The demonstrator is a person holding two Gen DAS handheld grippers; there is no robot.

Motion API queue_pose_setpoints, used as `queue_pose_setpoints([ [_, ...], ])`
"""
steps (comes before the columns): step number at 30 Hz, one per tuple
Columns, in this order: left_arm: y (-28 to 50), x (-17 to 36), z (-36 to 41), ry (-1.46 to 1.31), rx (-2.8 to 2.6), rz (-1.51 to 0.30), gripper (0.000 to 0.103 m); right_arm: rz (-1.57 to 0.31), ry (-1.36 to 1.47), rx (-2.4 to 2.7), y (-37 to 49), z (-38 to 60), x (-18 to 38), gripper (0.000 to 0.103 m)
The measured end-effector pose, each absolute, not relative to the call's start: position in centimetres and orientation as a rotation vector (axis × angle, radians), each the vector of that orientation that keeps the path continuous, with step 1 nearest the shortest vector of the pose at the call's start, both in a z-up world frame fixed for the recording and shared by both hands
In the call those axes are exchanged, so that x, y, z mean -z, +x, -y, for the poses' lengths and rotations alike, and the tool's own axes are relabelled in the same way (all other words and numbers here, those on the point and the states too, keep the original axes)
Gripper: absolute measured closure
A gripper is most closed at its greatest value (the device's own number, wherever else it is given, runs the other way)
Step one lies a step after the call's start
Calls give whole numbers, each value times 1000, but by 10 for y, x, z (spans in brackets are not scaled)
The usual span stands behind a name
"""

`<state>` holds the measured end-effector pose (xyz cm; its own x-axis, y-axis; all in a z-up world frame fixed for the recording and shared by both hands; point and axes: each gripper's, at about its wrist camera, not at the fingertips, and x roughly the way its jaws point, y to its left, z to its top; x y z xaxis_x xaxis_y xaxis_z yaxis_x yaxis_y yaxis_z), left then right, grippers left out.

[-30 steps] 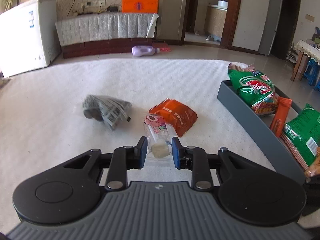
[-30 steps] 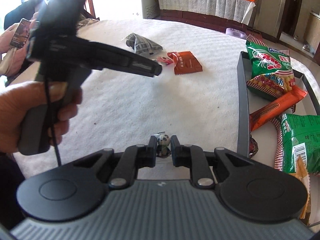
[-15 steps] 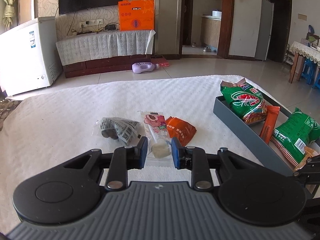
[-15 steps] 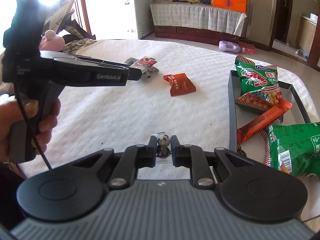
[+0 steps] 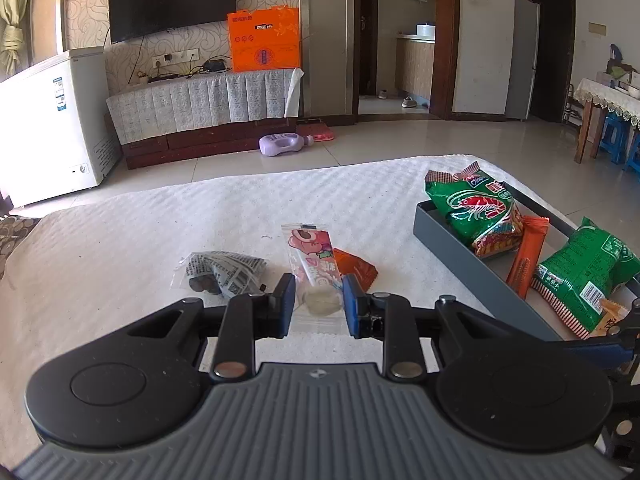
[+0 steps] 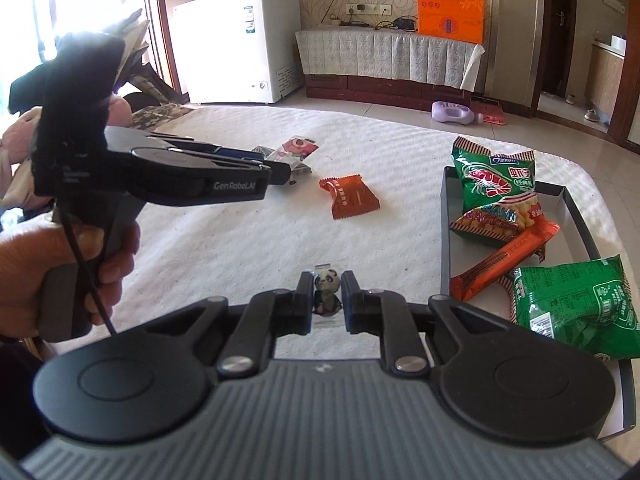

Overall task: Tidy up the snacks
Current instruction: 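Carry the small candy and pink-print packet over the gray box with both tools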

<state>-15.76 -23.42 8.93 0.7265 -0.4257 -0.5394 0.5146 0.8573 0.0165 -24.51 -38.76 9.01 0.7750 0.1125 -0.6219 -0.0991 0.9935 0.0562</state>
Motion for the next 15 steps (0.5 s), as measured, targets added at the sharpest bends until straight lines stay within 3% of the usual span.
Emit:
queue_pose_setpoints([
  [15,-170,-94,270,181,578,-536,73,-633,50,-80,-261,412,-99,85],
])
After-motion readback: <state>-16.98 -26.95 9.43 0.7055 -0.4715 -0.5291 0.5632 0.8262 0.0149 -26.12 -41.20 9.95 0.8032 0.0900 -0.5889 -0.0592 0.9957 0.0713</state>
